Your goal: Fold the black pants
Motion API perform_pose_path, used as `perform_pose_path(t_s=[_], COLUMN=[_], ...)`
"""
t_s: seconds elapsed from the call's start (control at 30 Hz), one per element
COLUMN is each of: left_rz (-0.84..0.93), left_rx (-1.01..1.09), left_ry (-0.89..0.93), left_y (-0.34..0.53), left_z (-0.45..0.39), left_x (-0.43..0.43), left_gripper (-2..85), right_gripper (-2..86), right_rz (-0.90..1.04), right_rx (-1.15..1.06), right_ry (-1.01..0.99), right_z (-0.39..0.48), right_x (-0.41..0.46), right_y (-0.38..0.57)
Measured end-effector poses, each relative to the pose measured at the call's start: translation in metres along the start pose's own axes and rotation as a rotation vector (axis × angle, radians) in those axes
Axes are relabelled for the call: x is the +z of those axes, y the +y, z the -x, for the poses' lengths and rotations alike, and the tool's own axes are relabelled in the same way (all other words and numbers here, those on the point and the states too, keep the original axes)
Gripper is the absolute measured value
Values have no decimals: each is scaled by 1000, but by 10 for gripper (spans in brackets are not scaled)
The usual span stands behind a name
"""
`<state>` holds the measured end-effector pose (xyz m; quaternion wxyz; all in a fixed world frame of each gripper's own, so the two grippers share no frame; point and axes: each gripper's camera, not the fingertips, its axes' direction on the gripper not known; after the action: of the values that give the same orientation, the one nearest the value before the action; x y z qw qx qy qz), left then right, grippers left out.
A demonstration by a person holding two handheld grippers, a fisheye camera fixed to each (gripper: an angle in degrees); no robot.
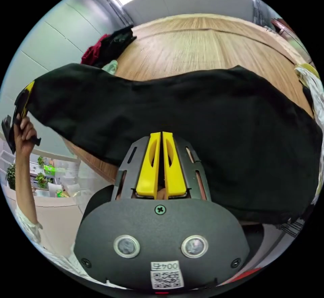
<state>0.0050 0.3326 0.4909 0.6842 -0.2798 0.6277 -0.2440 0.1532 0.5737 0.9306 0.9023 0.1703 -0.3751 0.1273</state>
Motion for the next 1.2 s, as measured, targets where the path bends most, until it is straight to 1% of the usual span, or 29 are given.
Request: perform_pose_path(t_s=[0.13, 0.23, 0.27, 0.3, 0.37, 0.43, 0.47, 0.5, 0.57, 0.63, 0.67, 0.73, 0.77, 0.83, 0.9, 1.0, 1.07, 1.13, 1.2], left_rz=[-24, -36, -39, -45, -39, -55, -54, -51, -38, -15, -6, 35, 40, 61, 67, 109, 163, 232, 306], left_rx=[43, 118, 130, 153, 192, 254, 276, 328, 409, 510, 535, 656, 689, 823, 912, 1009, 1068, 1116, 1195], left_ry=[17, 23, 25, 32, 51, 66, 65, 58, 45, 31, 24, -26, -38, -94, -115, -104, -86, -51, -48], left_y=[-4, -13, -15, -21, -29, -37, -39, -42, -46, -49, -49, -48, -47, -38, -26, 3, 31, 79, 122], left_z=[-41, -82, -91, -108, -137, -180, -192, -219, -260, -316, -330, -391, -406, -470, -518, -592, -635, -685, -719], left_x=[-1, -3, -3, -2, 3, 9, 11, 15, 24, 38, 43, 62, 67, 92, 115, 163, 199, 251, 297], left_gripper=[55, 54, 54, 53, 52, 49, 48, 48, 47, 47, 47, 48, 48, 48, 49, 50, 50, 52, 60], right_gripper=[-5, -6, -6, -6, -5, -6, -6, -6, -7, -7, -7, -7, -7, -7, -7, -7, -7, -7, -7], right_rz=[-43, -122, -106, -50, 34, 7, -5, -65, -132, -173, -203, -235, -261, -303, -340, -360, -343, -318, -312], right_rx=[-25, -15, -9, -12, -30, -27, 0, 31, 62, 81, 91, 117, 129, 152, 202, 293, 364, 457, 604], right_ry=[16, -35, -69, -98, -90, -126, -170, -215, -251, -252, -261, -284, -299, -323, -364, -388, -387, -419, -499], right_z=[20, 27, 30, 34, 43, 47, 45, 42, 35, 27, 21, 11, 4, -7, -28, -61, -84, -107, -134], right_x=[-30, -64, -69, -65, -51, -66, -82, -105, -140, -174, -197, -231, -253, -286, -322, -348, -352, -349, -341], right_y=[24, 16, 9, 3, 2, 2, -1, -2, -8, -17, -24, -34, -40, -45, -46, -34, -19, 1, 37])
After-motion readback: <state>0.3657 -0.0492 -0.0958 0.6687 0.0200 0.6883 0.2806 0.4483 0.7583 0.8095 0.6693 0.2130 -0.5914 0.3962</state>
